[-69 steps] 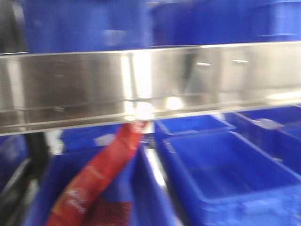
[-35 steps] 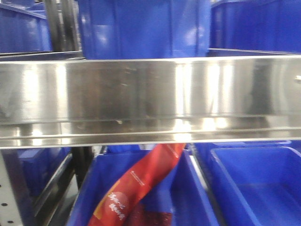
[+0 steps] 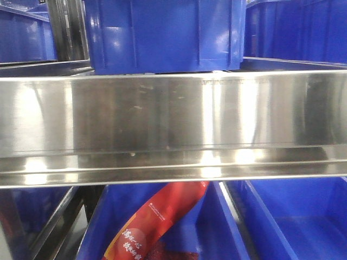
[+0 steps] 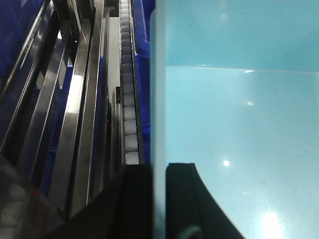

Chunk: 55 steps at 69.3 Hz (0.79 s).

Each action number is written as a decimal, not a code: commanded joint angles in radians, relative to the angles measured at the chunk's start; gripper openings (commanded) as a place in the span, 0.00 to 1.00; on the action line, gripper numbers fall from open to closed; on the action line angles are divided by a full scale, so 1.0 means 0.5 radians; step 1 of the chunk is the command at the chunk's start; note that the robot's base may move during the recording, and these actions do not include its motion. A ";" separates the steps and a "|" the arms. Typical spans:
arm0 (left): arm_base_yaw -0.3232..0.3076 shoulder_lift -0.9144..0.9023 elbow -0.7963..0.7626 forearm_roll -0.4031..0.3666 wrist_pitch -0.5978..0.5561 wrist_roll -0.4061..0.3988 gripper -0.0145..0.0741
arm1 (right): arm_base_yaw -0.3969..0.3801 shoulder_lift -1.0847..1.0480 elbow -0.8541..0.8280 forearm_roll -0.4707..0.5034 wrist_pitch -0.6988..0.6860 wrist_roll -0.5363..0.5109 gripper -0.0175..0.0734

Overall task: Move two blue bins to right shelf middle
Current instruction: 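Raise the held teal bin above the shelf's steel lip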

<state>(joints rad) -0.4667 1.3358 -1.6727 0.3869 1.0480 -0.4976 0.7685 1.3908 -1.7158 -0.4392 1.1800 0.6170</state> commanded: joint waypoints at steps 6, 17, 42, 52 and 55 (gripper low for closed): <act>-0.018 -0.018 -0.034 -0.089 -0.246 -0.001 0.04 | 0.023 -0.020 -0.037 0.109 -0.345 -0.022 0.01; -0.018 -0.018 -0.034 -0.081 -0.246 -0.001 0.04 | 0.023 -0.020 -0.037 0.109 -0.345 -0.022 0.01; -0.018 -0.018 -0.034 -0.081 -0.246 -0.001 0.04 | 0.023 -0.020 -0.037 0.109 -0.345 -0.022 0.01; -0.018 -0.018 -0.034 -0.081 -0.246 -0.001 0.04 | 0.023 -0.020 -0.037 0.106 -0.357 -0.022 0.01; -0.018 -0.018 -0.034 -0.081 -0.246 -0.001 0.04 | 0.023 -0.016 -0.037 0.107 -0.357 -0.022 0.01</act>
<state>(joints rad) -0.4667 1.3358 -1.6727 0.3934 1.0480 -0.4976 0.7685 1.3908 -1.7158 -0.4372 1.1800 0.6170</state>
